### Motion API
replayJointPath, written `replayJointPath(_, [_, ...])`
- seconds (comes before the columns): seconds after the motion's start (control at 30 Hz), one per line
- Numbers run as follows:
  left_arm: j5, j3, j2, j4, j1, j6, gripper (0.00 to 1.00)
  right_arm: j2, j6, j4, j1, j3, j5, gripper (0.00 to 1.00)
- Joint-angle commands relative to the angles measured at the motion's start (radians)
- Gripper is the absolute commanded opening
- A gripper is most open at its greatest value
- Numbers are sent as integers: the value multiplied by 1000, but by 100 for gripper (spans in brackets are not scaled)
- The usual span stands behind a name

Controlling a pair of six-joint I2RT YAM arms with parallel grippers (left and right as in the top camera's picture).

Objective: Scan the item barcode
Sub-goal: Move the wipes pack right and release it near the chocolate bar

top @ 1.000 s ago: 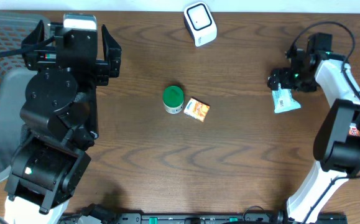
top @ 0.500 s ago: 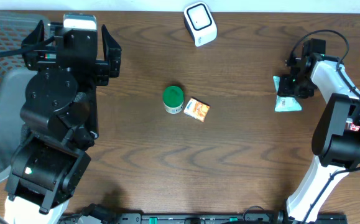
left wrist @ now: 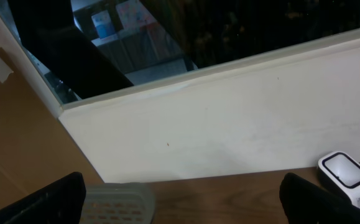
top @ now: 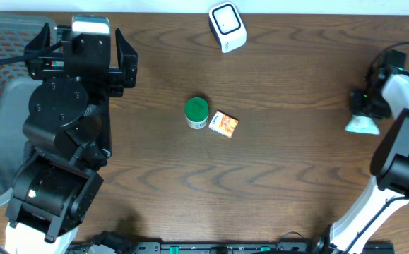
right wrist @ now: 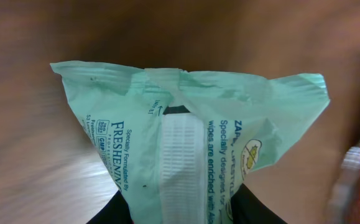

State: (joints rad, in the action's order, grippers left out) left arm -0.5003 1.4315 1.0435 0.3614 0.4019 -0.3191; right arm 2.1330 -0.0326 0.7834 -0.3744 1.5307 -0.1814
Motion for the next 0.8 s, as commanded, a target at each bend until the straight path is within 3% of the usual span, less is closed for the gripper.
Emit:
replayJointPath(0.0, [-6,16,-6,-2,-4,-9,100,12,-2,-10,-66,5,-121,28])
replayJointPath(0.07, [-6,16,-6,-2,-4,-9,100,11,-7,-19,-95,5,-115,30])
replayJointPath(0.1, [-6,16,-6,-2,-4,-9,100,11,-7,-22,-109,5,-103,41])
replayJointPath(0.13, [-6,16,-6,-2,-4,-9,100,11,-7,-24,-119,5,-92,64])
replayJointPath(0.17, [-6,16,-6,-2,-4,-9,100,10,-6,-23,-128,7,-80,80])
replayJointPath(0.23, [-6,16,-6,-2,-4,-9,100,3,-5,-12,-140,15,-53,96])
replayJointPath(0.47, [-6,16,-6,-2,-4,-9,100,-116,4,75,-132,134,143,99])
replayJointPath(0.77, [-6,16,-6,-2,-4,-9,100,-312,114,200,-8,163,670,99])
